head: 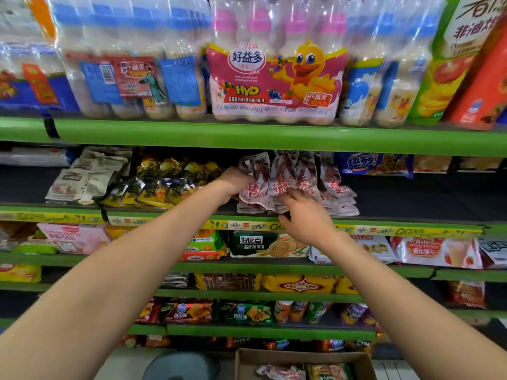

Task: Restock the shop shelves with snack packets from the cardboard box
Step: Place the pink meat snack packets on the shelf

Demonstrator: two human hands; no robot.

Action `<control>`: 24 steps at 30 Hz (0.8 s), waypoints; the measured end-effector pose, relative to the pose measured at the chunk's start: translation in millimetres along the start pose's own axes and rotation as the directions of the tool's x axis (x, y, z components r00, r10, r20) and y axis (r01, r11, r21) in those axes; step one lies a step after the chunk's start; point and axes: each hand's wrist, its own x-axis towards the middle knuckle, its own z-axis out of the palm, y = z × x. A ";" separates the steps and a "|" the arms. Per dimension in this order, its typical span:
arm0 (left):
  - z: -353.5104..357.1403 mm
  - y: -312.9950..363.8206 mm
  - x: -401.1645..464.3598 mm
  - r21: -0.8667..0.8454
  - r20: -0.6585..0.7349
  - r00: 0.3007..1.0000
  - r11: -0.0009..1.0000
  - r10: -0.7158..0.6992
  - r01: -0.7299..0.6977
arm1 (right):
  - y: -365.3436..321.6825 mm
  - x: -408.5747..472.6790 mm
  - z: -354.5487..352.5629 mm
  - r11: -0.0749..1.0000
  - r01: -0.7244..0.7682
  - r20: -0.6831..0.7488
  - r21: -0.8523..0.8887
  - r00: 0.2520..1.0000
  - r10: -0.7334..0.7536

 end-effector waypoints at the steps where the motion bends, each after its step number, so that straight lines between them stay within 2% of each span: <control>1: 1.1 -2.7 0.9 -0.036 -0.002 1.000 0.999 -0.019 0.019 | 0.6 -1.0 1.2 1.000 0.002 -0.007 -0.001 1.000 -0.002; 6: 1.5 -5.6 10.4 -0.156 -0.084 0.995 0.987 -0.051 0.037 | -2.9 1.2 -0.6 1.000 -0.011 -0.029 0.028 1.000 0.012; 13: 6.2 -3.3 4.6 -0.238 -0.084 0.993 0.969 -0.086 0.064 | -5.6 -0.6 -5.3 0.998 -0.022 -0.049 0.064 0.999 0.025; 17: -1.6 0.2 -11.5 -0.132 -0.203 0.979 0.991 0.010 -0.038 | -3.6 -10.9 -5.5 0.995 0.015 -0.093 0.097 0.996 -0.006; 20: -7.3 7.9 -40.7 -0.140 -0.305 0.940 0.969 0.151 -0.202 | -0.1 -21.8 -4.4 0.986 0.045 -0.134 0.161 0.991 -0.023; 22: -3.1 11.5 -69.9 -0.147 -0.241 0.944 0.953 0.225 -0.265 | 4.0 -30.6 -3.7 0.973 0.064 -0.167 0.220 0.986 -0.027; 24: 11.5 9.0 -99.9 -0.210 -0.098 0.967 0.945 0.236 -0.252 | 9.9 -41.7 -2.4 0.960 0.087 -0.217 0.266 0.976 -0.028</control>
